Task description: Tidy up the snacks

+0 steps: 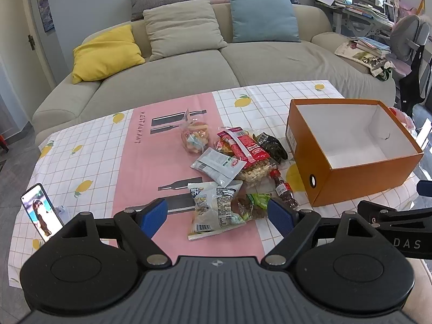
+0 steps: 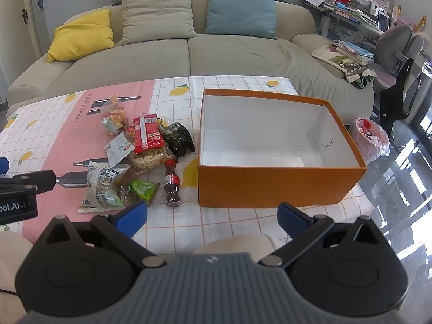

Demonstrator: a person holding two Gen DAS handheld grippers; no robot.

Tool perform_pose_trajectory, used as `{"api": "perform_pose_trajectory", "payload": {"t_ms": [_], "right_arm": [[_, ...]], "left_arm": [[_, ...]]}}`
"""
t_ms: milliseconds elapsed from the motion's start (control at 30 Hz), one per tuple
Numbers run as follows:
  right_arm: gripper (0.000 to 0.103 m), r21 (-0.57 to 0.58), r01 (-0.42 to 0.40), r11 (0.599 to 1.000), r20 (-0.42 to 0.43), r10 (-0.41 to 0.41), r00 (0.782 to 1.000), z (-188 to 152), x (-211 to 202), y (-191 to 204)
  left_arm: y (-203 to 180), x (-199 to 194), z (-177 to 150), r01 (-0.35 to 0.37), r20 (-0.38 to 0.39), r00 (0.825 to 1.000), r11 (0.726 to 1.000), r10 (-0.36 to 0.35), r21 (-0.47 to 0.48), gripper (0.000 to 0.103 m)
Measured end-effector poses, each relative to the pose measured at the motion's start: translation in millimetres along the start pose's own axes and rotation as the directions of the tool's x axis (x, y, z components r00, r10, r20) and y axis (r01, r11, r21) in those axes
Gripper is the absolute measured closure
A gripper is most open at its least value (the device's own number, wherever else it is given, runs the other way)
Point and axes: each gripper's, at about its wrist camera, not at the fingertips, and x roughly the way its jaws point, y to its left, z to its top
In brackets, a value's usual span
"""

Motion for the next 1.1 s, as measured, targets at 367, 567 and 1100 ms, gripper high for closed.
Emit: {"api": "perform_pose_trajectory", "payload": {"t_ms": [367,567,1100], "right_arm": [[0.003,-0.002,-0.001,1.000,0.001,0.001,1.000,-0.1,-0.8,0.4],[0.003,-0.001,0.000,1.000,0.002,0.000,1.000,0.1,-1.5,1.4],[0.003,-0.007,0.003,1.000,0.003,-0.003,1.000,0.4,-3.4,2.6]], "left_arm": [[0.6,-1.4,0.8,0.003,0.001,1.000,1.000,-0.003,-0.003,0.005],[1.1,-2.0,1.4,0.004,0.002,1.000,1.000,-0.004,-0.004,0.005],[3.5,-6.9,1.7,0.009,0.011,1.000,1.000,-0.008,-0.013,0.005]]}}
